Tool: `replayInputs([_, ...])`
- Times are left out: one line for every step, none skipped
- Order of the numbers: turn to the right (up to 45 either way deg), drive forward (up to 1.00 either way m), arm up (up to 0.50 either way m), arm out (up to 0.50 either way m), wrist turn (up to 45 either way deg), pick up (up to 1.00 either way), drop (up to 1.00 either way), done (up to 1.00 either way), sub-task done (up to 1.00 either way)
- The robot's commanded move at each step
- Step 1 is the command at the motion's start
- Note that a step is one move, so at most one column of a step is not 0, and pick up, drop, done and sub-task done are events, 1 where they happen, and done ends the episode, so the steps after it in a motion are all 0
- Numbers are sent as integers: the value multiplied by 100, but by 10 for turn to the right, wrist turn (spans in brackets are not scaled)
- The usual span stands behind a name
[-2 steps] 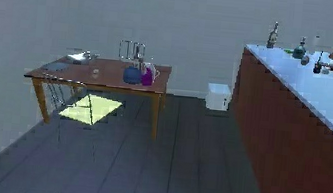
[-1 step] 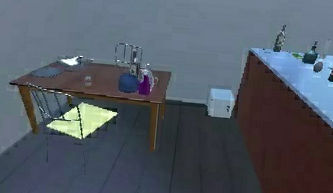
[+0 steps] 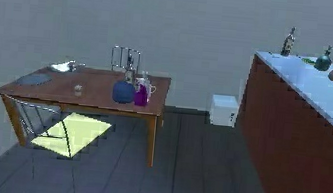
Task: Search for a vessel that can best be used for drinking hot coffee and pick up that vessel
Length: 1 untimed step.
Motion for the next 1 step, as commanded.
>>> replayInputs([60,0,0,0,0,0,0,0,0])
